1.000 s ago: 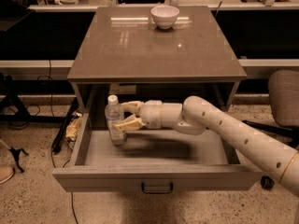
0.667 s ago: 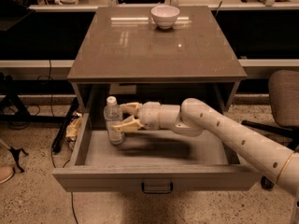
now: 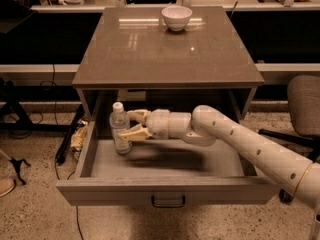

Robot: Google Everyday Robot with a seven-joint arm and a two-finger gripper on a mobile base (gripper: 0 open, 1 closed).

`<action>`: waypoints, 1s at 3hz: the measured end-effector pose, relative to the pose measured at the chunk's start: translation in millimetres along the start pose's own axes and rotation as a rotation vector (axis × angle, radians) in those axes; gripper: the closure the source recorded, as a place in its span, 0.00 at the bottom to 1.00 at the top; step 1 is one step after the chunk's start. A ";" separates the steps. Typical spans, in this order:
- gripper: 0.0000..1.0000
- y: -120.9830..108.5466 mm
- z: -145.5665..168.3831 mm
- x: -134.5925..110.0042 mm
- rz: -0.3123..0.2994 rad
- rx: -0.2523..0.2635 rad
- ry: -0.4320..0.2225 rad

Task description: Place blue plastic bottle into top drawer

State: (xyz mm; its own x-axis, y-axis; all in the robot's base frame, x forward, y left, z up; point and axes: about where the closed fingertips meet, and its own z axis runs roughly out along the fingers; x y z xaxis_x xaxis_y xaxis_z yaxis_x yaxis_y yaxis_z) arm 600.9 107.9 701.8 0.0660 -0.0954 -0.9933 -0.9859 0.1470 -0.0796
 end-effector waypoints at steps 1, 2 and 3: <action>0.19 1.1 1.9 -0.6 0.000 -0.004 -0.001; 0.00 2.3 4.1 -1.3 0.000 -0.008 -0.002; 0.00 2.4 4.1 -1.3 -0.001 -0.008 -0.002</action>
Offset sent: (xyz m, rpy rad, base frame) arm -0.0007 0.0018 0.0003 0.0007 0.0000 0.0033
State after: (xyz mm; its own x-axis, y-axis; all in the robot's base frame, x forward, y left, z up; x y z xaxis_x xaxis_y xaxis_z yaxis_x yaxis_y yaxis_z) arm 599.1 112.4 702.5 0.0668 -0.0932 -0.9934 -0.9871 0.1391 -0.0794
